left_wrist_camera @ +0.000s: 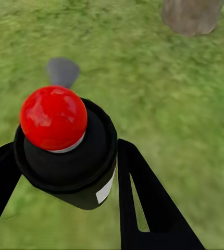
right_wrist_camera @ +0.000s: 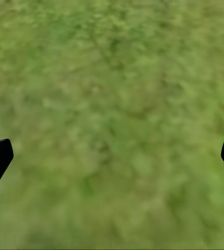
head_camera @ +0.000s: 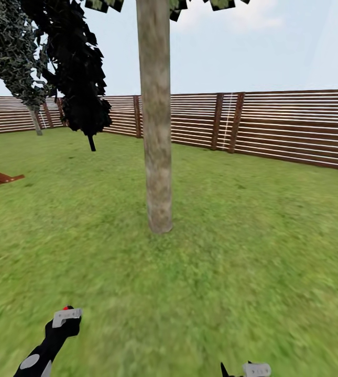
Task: In the garden, pick up the pesticide atomizer on the floor and spray pesticide onto both trees until each tree trunk is fully covered.
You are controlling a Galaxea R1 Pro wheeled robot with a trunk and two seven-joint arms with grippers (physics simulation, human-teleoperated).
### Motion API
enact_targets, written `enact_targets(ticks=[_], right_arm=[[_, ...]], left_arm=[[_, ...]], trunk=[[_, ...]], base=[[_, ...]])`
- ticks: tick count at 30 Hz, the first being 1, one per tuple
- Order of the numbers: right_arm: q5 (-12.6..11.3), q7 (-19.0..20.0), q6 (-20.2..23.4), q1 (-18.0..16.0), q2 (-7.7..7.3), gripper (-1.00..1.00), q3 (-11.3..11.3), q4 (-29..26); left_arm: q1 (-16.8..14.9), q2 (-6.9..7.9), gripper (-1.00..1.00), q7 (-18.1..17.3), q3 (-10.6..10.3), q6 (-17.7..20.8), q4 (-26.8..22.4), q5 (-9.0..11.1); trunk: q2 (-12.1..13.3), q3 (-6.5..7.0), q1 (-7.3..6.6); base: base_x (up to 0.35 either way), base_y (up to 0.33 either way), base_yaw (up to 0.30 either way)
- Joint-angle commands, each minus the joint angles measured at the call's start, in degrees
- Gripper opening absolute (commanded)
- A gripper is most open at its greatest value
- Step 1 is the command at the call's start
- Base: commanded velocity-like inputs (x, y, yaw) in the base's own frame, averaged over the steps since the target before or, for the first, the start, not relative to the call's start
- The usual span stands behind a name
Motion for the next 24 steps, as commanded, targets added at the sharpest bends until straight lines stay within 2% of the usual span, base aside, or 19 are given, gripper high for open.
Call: enact_targets(ticks=[1, 12, 18, 24], right_arm=[[0.0, 0.0, 0.0, 0.0, 0.0, 1.0, 0.0, 0.0], [0.0, 0.0, 0.0, 0.0, 0.01, 1.0, 0.06, 0.0], [0.0, 0.0, 0.0, 0.0, 0.01, 1.0, 0.07, 0.0], [0.0, 0.0, 0.0, 0.0, 0.01, 1.0, 0.0, 0.0]], left_arm=[[0.0, 0.0, -1.0, 0.01, 0.01, 0.0, -0.01, 0.02], [0.0, 0.04, -1.0, 0.01, 0.03, 0.0, -0.01, 0.02], [0.0, 0.0, -1.0, 0.01, 0.05, 0.0, -0.01, 0.02], [0.0, 0.02, -1.0, 0.01, 0.02, 0.0, -0.01, 0.02]], trunk=[[0.0, 0.0, 0.0], [0.0, 0.0, 0.0], [0.0, 0.0, 0.0], [0.0, 0.0, 0.0]], base=[[0.337, 0.0, 0.0], [0.337, 0.0, 0.004], [0.337, 0.0, 0.139], [0.337, 0.0, 0.007]])
